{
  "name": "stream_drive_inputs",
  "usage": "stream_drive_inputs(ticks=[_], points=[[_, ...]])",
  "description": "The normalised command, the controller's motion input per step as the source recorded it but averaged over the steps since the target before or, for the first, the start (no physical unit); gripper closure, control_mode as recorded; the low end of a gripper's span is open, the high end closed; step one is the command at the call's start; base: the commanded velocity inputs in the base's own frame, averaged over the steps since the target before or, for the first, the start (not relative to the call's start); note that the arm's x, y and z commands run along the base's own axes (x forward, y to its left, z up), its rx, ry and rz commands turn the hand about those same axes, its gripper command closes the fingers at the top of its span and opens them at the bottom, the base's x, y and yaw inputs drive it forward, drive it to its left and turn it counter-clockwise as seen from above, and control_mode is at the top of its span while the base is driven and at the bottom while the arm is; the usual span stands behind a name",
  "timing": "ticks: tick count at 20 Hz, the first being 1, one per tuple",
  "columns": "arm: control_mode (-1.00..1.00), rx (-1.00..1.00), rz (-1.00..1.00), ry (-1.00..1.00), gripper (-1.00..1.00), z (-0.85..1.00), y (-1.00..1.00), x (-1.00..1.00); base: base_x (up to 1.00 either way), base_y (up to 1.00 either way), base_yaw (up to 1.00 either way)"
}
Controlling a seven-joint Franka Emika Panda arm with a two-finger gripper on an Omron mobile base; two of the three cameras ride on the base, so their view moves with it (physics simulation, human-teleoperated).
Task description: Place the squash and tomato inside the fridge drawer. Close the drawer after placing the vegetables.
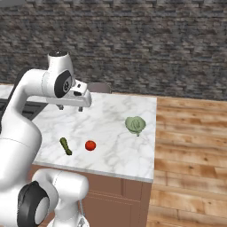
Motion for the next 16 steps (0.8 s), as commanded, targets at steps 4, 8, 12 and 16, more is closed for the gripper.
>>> stream_drive_inputs(ticks=[4, 8, 12, 16], points=[[-1.00, 0.00, 0.00, 0.03, -1.00, -0.02, 0.04, 0.00, 0.00, 0.00, 0.00], [-1.00, 0.00, 0.00, 0.01, -1.00, -0.02, 0.00, 0.00, 0.00, 0.00, 0.00], [-1.00, 0.00, 0.02, 0.00, -1.00, -0.06, 0.00, 0.18, 0.00, 0.00, 0.00], [-1.00, 0.00, 0.01, 0.03, -1.00, -0.29, 0.00, 0.19, 0.00, 0.00, 0.00]])
